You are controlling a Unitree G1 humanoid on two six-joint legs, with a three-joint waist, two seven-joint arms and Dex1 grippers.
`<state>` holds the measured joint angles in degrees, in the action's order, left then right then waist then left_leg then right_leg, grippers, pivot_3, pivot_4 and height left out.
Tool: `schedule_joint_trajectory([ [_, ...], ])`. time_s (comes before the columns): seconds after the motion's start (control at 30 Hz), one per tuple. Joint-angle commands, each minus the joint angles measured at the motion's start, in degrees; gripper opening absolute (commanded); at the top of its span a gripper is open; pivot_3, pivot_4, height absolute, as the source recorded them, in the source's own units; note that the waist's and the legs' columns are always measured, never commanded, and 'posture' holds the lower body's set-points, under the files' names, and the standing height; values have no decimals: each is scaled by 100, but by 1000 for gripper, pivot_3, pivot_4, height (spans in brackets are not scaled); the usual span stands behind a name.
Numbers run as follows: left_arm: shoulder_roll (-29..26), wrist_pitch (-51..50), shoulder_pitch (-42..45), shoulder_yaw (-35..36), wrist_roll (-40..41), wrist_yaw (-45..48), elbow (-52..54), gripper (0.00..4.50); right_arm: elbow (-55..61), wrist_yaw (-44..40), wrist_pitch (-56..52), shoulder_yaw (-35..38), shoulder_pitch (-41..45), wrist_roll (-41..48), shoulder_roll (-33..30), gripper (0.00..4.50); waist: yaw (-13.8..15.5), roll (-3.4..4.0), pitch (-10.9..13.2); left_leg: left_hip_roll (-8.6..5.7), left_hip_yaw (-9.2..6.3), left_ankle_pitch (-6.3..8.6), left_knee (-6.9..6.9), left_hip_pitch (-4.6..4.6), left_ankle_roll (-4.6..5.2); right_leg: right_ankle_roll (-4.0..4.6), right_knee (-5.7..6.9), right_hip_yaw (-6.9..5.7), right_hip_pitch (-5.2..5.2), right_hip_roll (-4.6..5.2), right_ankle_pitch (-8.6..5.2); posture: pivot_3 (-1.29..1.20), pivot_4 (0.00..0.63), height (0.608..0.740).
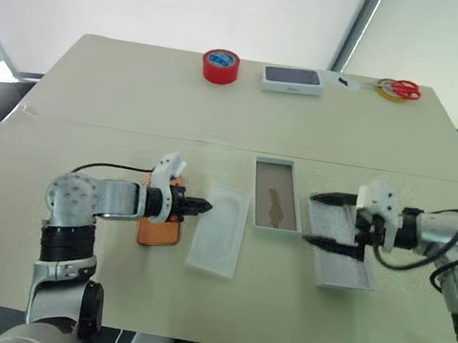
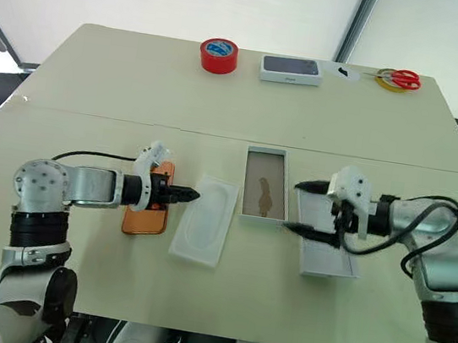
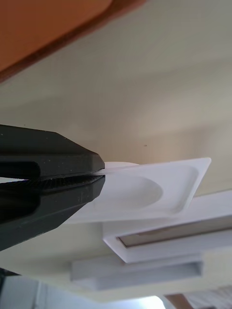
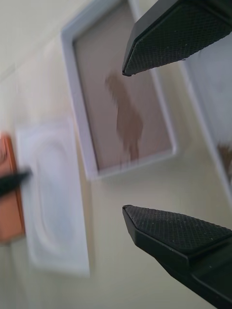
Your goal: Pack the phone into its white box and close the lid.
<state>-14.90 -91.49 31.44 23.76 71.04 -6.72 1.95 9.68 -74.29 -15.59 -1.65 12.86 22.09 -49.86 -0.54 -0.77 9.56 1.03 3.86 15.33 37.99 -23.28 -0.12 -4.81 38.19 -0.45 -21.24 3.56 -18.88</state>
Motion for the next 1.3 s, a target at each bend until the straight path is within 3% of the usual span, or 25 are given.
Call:
schedule_joint_trajectory([
  [0.03, 76, 56, 34, 339, 422, -143, 209, 47, 76, 87, 411, -453, 80, -455, 191, 4500, -4, 0, 0, 0, 0, 0, 1, 0, 0, 0, 0, 0, 0, 0, 0, 0, 150, 740],
  [0.17, 63, 170, -69, 444, 728, -257, 213, 47, -483, 313, 520, -753, 616, -801, 545, 4500, 1, -2, 2, -7, 0, 0, 8, -1, -1, -6, 1, 0, 1, 4, 4, 0, 150, 740],
  [0.4, -18, 769, -271, 411, 1010, -593, 422, 47, -1411, 109, 1189, -1045, 1079, -1316, 604, 4500, 20, -6, 4, -8, -6, -1, 7, -6, -1, -6, -6, -4, 1, 4, 4, 0, 150, 740],
  [0.5, -44, 1044, -242, 377, 1205, -816, 385, 0, -1616, 26, 1253, -1140, 1170, -1382, 662, 3659, 4, -6, 4, -8, -7, -1, 9, -6, -1, -6, -5, -4, 3, 5, 4, 0, 150, 740],
  [0.6, -136, 1238, -253, 246, 1241, -978, 442, 0, -1716, 28, 1334, -1212, 1237, -1492, 729, 2146, -3, -6, 4, -8, -8, -1, 9, -6, -1, -6, -5, -4, 2, 4, 4, 0, 150, 740],
  [0.73, -134, 1590, -208, 104, 2035, -1285, 386, 0, -1433, 34, 1076, -1245, 1207, -1385, 896, 22, 3, -6, 4, -7, -10, -1, 9, -6, -1, -6, -5, -5, 3, 4, 4, 0, 150, 740],
  [0.87, -126, 2106, -114, -92, 2509, -1636, 303, 0, -924, 263, 764, -1327, 1140, -1366, 1152, 22, -3, -6, 4, -8, -13, -1, 10, -6, -1, -6, -5, -6, 4, 5, 4, 0, 150, 740],
  [1.0, -378, 2258, -96, -490, 1980, -1616, 364, 0, -366, 534, 217, -1351, 1113, -1259, 1396, 22, -2, -6, 4, -8, -14, -1, 10, -7, -1, -6, -4, -8, 3, 5, 4, 0, 150, 740],
  [1.23, -426, 2529, -12, -784, 1982, -1379, 244, 0, -11, 642, -201, -1361, 1133, -1292, 1324, 22, 26, -6, 4, -12, -17, -1, 10, -8, -1, -6, -5, -12, 5, 6, 4, 0, 150, 740],
  [1.3, -441, 2569, 28, -848, 1916, -1293, 203, 0, 115, 686, -309, -1343, 1076, -1206, 1370, 643, 14, -6, 4, -11, -17, -1, 10, -8, -1, -6, -5, -12, 4, 6, 4, 0, 150, 740],
])
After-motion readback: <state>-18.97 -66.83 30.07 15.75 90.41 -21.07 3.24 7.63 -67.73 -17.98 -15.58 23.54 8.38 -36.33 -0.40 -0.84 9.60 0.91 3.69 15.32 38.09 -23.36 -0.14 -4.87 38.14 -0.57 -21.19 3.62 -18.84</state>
